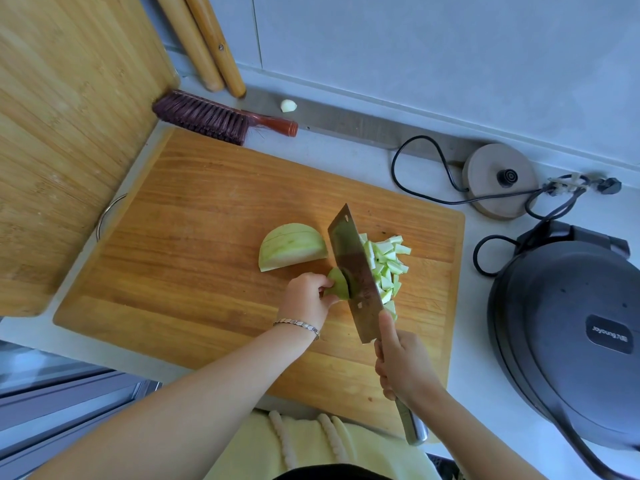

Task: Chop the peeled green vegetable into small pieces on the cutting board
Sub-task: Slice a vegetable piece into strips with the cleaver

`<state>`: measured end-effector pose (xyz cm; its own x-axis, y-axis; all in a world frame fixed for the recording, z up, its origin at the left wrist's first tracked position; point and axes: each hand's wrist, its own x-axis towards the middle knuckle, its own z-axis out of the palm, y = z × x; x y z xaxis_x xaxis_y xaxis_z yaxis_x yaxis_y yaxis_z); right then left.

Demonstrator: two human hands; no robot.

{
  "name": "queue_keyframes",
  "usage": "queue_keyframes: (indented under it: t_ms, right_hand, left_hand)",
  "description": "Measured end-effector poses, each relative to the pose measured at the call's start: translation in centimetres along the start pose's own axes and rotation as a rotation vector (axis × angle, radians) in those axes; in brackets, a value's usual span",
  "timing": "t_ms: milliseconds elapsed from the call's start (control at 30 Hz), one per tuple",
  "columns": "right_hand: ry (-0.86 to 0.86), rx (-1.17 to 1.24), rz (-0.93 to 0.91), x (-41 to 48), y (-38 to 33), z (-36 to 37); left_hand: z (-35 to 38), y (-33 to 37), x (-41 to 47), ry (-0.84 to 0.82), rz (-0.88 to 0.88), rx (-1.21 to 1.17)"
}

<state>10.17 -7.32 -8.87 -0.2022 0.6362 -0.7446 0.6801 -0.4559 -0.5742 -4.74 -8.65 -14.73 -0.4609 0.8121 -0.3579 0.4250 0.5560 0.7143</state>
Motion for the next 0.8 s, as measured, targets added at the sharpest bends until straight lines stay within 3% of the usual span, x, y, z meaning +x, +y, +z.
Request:
queue_keyframes:
  t_ms: [267, 800]
  right_hand:
    - [0.054, 0.008, -0.086, 0.0, -2.3, -1.4]
    - [0.041, -0.085, -0.052, 0.2, -1.1, -0.3]
  left_hand:
    - [0.5, 0.3, 0.0, 0.003, 0.010, -0.003]
    - [0.6, 0.3, 0.3, -0.019, -0.003, 0.012]
